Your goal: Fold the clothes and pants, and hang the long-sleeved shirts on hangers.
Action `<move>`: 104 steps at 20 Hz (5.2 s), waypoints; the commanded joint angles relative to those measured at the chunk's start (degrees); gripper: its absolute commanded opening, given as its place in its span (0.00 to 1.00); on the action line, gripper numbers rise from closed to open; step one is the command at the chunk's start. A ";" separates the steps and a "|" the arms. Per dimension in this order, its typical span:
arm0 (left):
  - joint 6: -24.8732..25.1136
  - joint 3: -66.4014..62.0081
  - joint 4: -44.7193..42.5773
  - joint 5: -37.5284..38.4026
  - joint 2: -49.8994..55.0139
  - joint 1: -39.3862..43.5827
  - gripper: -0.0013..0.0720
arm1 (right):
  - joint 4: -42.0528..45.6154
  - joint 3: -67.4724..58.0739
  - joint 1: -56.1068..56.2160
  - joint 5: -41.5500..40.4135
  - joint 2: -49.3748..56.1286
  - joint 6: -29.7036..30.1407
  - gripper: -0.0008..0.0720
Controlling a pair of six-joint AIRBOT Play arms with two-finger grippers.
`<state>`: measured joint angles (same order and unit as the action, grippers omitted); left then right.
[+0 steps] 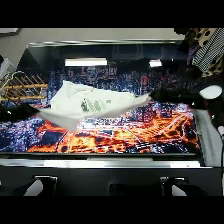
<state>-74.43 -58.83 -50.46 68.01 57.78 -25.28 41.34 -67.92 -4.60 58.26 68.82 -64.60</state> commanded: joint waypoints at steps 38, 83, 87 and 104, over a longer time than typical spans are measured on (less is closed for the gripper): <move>-6.45 -50.03 -10.19 -6.56 55.71 17.44 0.04 | 28.33 -33.18 0.87 -1.22 36.50 -26.08 0.06; -8.44 4.22 -11.58 13.42 17.00 -5.18 0.67 | 21.40 -1.25 -13.11 20.39 13.77 -13.73 0.65; -6.71 24.61 -9.77 8.17 2.67 -6.27 0.67 | 16.61 8.11 -12.87 18.29 8.48 -11.37 0.65; -7.63 39.82 -4.31 -2.40 -1.53 1.99 0.63 | 12.09 9.49 -12.87 22.01 1.42 -11.19 0.58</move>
<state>-80.66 -20.29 -55.02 69.82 56.18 -25.61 53.91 -58.46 -17.45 79.96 71.53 -75.81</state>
